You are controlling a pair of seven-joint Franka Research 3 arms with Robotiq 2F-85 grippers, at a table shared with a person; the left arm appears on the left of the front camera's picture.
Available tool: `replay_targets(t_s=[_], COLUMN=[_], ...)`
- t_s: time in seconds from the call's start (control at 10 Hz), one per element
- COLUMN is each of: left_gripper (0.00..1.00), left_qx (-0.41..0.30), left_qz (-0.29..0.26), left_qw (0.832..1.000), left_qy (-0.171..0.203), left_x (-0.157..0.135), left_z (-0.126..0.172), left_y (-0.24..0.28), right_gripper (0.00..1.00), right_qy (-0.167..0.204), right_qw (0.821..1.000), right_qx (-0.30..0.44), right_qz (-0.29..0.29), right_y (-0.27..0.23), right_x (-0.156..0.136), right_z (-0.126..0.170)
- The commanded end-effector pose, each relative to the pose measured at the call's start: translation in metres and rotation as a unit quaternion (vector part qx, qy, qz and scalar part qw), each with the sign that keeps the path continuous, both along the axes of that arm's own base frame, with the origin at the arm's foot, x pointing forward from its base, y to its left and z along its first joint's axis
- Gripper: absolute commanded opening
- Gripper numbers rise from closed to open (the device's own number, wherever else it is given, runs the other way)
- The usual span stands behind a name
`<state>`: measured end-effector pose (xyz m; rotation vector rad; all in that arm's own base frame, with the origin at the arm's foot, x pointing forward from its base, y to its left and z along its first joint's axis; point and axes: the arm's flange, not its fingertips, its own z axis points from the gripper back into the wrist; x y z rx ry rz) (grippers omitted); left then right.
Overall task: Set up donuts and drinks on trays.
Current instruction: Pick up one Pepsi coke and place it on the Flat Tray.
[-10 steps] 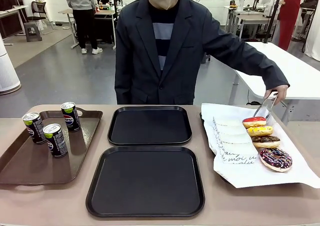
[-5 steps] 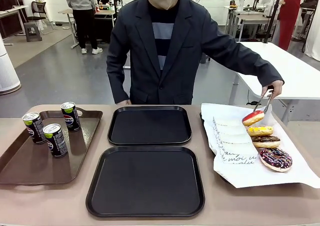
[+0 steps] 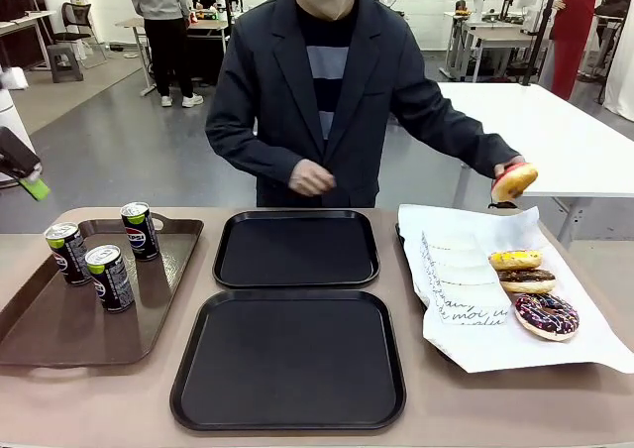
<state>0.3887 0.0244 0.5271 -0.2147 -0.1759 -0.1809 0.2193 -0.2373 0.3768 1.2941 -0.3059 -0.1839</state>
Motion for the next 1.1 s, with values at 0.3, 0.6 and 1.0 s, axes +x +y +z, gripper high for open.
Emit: replay_targets(t_s=[0.3, 0.6, 1.0], left_gripper=[1.0, 1.0, 1.0], left_qx=[0.01, 0.01, 0.052], left_qz=[0.008, 0.008, 0.044], left_qw=[1.0, 1.0, 0.998], left_qy=[0.015, 0.015, 0.012], left_x=[0.006, 0.006, 0.069], left_z=[-0.012, -0.012, -0.014], left_y=[-0.007, -0.007, -0.004], right_gripper=[1.0, 1.0, 1.0], right_qy=[0.002, 0.002, 0.002], right_qw=[1.0, 1.0, 1.0], right_qx=[-0.001, -0.001, -0.001], right_qz=[0.007, 0.007, 0.007], right_y=[-0.001, -0.001, -0.001], right_x=[-0.003, -0.003, -0.003], right_z=[-0.001, -0.001, -0.001])
